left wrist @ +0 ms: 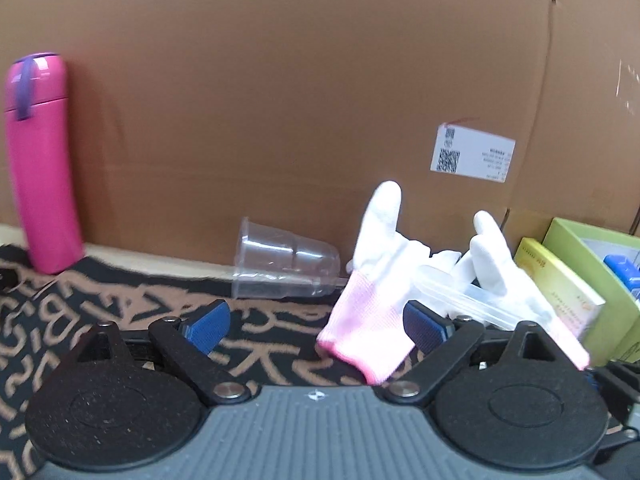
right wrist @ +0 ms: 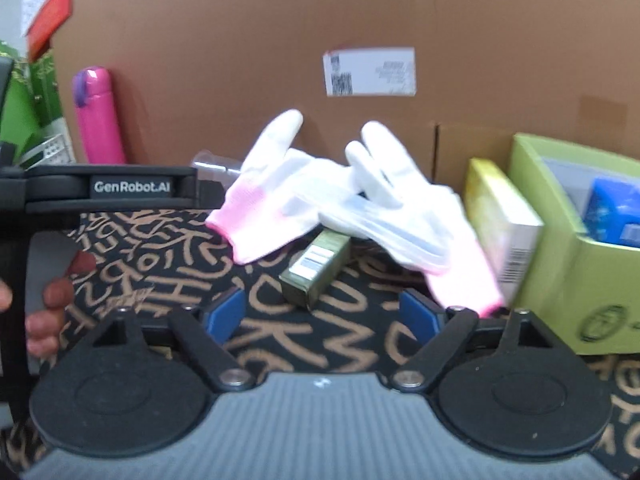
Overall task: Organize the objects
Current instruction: 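Grasp a white-pink glove with the left tool while the right tool grasps the small green box, then carry the glove and small green box over the shoebox and open both tools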
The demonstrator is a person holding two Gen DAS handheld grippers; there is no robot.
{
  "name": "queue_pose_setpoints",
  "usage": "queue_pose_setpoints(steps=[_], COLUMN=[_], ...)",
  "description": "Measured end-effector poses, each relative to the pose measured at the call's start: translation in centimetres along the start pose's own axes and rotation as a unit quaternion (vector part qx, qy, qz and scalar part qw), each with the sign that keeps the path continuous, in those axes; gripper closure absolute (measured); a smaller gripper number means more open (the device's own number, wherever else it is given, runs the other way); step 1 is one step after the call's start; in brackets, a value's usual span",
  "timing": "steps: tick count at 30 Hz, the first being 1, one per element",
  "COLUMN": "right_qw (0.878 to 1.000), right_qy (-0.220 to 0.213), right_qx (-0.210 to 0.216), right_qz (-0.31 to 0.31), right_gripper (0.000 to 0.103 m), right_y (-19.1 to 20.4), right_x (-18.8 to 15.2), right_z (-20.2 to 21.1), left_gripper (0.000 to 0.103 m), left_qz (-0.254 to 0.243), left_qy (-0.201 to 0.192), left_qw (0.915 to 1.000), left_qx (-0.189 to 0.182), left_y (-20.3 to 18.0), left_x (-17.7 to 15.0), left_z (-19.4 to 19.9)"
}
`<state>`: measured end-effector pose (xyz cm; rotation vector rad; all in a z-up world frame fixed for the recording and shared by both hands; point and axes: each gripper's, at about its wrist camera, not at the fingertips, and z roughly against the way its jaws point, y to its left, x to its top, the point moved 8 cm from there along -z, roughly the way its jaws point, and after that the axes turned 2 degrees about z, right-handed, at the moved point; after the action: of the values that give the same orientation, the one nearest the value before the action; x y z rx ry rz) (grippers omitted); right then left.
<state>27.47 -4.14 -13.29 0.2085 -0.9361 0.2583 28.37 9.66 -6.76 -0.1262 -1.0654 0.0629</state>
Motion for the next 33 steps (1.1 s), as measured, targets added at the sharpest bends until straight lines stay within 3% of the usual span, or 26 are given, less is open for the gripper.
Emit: queue_pose_setpoints(steps=[3, 4, 6, 7, 8, 9, 11, 13, 20, 24, 25, 26, 28, 31, 33], right_qw=[1.0, 1.0, 1.0, 1.0, 1.0, 1.0, 0.999, 0.999, 0.998, 0.998, 0.998, 0.999, 0.999, 0.999, 0.999], right_qy=[0.01, 0.014, 0.015, 0.016, 0.018, 0.018, 0.016, 0.019, 0.035, 0.048, 0.05, 0.046, 0.034, 0.019, 0.017], right_qx=[-0.008, -0.012, -0.023, -0.022, -0.018, -0.012, -0.008, -0.002, 0.028, 0.037, 0.03, 0.021, 0.01, 0.009, 0.004], right_qz=[-0.009, -0.011, -0.013, -0.013, -0.015, -0.02, -0.027, -0.03, -0.04, -0.02, -0.008, 0.005, 0.025, 0.033, 0.035], right_gripper=[0.03, 0.047, 0.069, 0.081, 0.081, 0.081, 0.081, 0.081, 0.081, 0.081, 0.08, 0.08, 0.074, 0.054, 0.053], right_y=[0.2, 0.1, -0.3, -0.5, -0.8, -1.1, -1.7, -2.3, -2.9, -2.6, -2.5, -2.4, -2.0, -2.0, -2.2], right_x=[0.5, 0.5, 0.6, 0.5, 0.4, 0.1, -0.5, -1.5, -5.1, -6.6, -6.8, -6.8, -6.4, -6.0, -5.9], right_z=[-2.1, -2.6, -2.8, -2.6, -2.2, -1.6, -0.3, 1.3, 7.1, 10.1, 10.5, 10.7, 10.8, 11.0, 10.9], left_gripper=[0.013, 0.019, 0.047, 0.067, 0.077, 0.079, 0.092, 0.097, 0.098, 0.094, 0.079, 0.054, 0.033, 0.033, 0.033], left_qz=[-0.022, -0.029, -0.033, -0.028, -0.017, -0.001, 0.026, 0.029, 0.037, 0.033, 0.028, 0.018, 0.009, 0.002, 0.001], left_qy=[0.009, 0.014, 0.031, 0.05, 0.063, 0.068, 0.058, 0.059, 0.1, 0.11, 0.105, 0.098, 0.077, 0.083, 0.093], left_qw=[0.9996, 0.9993, 0.9986, 0.9979, 0.9971, 0.9965, 0.9961, 0.9955, 0.9897, 0.9897, 0.9912, 0.9931, 0.9966, 0.9965, 0.9956], left_qx=[-0.013, -0.018, -0.026, -0.031, -0.039, -0.049, -0.062, -0.069, -0.096, -0.085, -0.076, -0.062, -0.028, -0.013, -0.006], left_y=[-0.8, -1.1, -1.4, -1.4, -1.2, -1.1, -0.7, -0.5, 0.0, 0.3, 0.3, 0.2, 0.5, 0.0, -0.3], left_x=[0.0, 0.0, -0.3, -0.6, -0.9, -1.1, -1.4, -2.0, -6.6, -8.5, -8.5, -8.3, -7.8, -6.9, -6.6], left_z=[-1.7, -2.3, -3.2, -3.6, -3.8, -3.6, -2.5, -0.9, 6.3, 9.6, 9.7, 9.7, 9.1, 6.7, 4.9])
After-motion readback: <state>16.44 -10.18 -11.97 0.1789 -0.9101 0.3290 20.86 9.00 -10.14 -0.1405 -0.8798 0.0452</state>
